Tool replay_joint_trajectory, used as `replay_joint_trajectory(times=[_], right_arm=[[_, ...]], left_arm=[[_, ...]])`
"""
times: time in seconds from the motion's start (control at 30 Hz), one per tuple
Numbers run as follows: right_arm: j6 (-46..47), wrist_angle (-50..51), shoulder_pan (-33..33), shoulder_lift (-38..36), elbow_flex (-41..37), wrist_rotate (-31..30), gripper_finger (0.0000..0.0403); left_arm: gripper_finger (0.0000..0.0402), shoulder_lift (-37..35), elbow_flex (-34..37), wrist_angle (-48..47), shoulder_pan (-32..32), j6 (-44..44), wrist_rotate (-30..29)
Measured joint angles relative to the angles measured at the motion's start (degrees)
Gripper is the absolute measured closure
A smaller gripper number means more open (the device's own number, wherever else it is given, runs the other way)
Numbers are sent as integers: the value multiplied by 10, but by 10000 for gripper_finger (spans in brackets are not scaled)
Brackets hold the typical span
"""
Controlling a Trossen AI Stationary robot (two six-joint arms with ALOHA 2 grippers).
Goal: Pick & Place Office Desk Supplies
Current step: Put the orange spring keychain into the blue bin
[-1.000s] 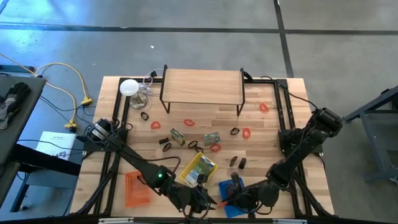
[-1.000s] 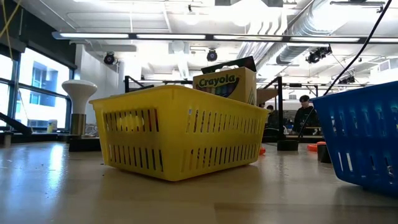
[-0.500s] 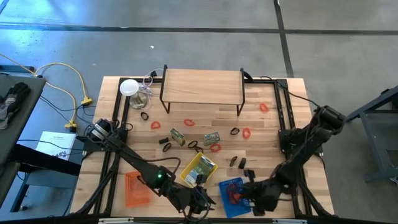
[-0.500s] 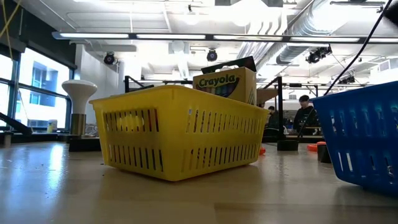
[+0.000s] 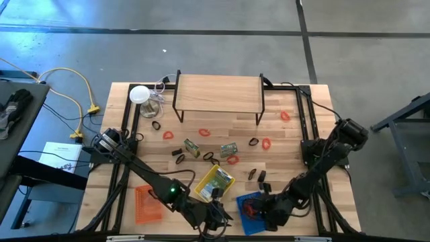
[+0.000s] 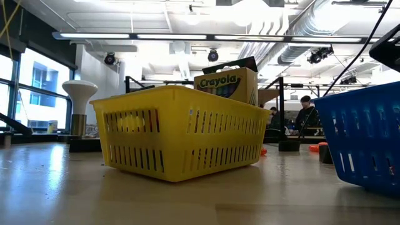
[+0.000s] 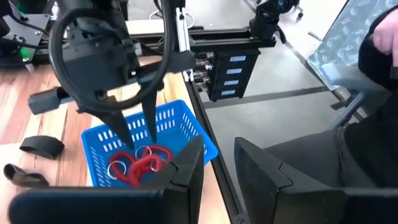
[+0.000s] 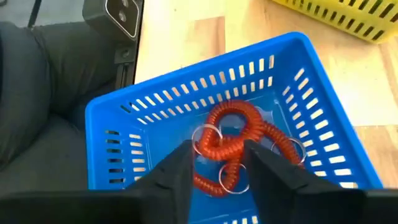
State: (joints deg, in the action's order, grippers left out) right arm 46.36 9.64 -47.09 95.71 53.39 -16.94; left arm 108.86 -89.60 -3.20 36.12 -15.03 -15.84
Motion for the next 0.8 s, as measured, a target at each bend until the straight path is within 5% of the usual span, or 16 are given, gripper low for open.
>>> replay_joint_trajectory(times=[0.13,0.3,0.43,0.6,0.8], right_arm=[[-29,16,0,-33,0,-8,235],[-14,96,3,-108,0,-12,238],[18,224,3,-166,0,-55,260],[115,433,11,-206,0,-190,283],[208,572,78,-211,-6,-177,287]], left_arm=[[315,0,0,-11,2,-3,0],[315,0,0,-17,2,-24,0],[315,0,0,-16,2,-27,0],[315,0,0,-14,2,-33,0],[315,0,0,-14,0,-59,0]])
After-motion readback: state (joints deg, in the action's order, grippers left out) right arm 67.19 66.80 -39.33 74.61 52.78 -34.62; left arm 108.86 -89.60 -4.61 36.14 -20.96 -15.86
